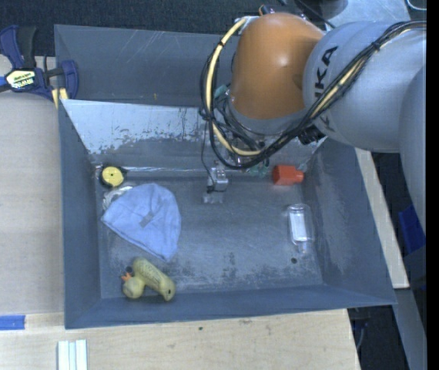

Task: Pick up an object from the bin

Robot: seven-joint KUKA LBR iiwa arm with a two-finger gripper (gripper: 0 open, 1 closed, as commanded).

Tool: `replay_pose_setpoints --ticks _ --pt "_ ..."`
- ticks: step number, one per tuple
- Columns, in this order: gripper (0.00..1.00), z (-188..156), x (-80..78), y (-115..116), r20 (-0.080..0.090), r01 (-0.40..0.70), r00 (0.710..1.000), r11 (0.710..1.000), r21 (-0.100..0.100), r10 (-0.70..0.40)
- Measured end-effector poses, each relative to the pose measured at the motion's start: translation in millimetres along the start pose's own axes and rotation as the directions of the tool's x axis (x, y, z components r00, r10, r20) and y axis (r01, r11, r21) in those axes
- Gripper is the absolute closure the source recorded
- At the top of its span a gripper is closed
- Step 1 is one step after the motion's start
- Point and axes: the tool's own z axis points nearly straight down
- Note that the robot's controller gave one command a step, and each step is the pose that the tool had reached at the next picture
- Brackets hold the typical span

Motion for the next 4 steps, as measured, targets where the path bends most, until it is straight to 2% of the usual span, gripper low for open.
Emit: replay_pose_setpoints --ticks 1,2,3,4 --pt "0.0 -5 -1.5 -1 0.008 -0.003 1.0 1.0 -0.001 0.003" --pt "0.0 75 8.3 48 0.006 0.258 0.966 0.966 0.001 -0.258" --pt "0.0 74 24.5 104 0.011 0.128 0.992 0.992 -0.002 -0.128" --pt "0.0 47 31.3 104 0.013 0.292 0.956 0.956 0.0 -0.292"
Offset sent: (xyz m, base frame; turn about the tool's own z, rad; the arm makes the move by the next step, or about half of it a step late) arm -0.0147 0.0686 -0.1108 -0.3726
